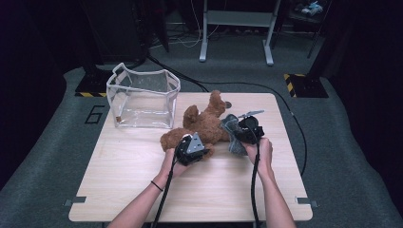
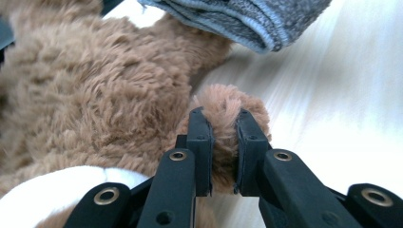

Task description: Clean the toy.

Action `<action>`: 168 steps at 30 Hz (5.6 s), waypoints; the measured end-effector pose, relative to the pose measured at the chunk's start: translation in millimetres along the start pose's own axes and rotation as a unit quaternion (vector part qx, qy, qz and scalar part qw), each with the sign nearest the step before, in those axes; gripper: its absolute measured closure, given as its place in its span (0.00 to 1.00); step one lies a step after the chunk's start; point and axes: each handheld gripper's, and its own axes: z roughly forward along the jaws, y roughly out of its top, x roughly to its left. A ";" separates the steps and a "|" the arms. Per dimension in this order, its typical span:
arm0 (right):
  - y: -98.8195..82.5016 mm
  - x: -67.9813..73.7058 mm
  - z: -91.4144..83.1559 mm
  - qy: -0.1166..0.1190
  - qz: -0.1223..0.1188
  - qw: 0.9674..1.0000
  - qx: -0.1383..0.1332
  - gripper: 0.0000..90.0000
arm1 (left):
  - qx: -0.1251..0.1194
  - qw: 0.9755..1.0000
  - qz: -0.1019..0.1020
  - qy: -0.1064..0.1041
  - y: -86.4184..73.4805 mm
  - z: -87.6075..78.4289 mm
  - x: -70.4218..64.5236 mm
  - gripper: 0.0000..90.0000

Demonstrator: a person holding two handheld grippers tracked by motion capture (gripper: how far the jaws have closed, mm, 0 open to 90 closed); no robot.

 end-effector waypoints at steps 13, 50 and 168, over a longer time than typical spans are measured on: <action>13.4 18.9 -5.6 0.003 -0.023 1.000 -0.009 0.86 | -0.022 0.994 -0.102 0.024 -7.7 -33.7 23.1 0.76; 18.9 27.4 -5.0 0.011 -0.055 0.997 -0.045 0.85 | 0.021 0.981 -0.191 0.040 -41.9 -54.6 93.0 0.69; -37.6 -22.0 -9.4 -0.015 0.028 0.999 -0.029 0.85 | 0.018 0.983 -0.158 0.091 -7.2 -65.0 77.7 0.21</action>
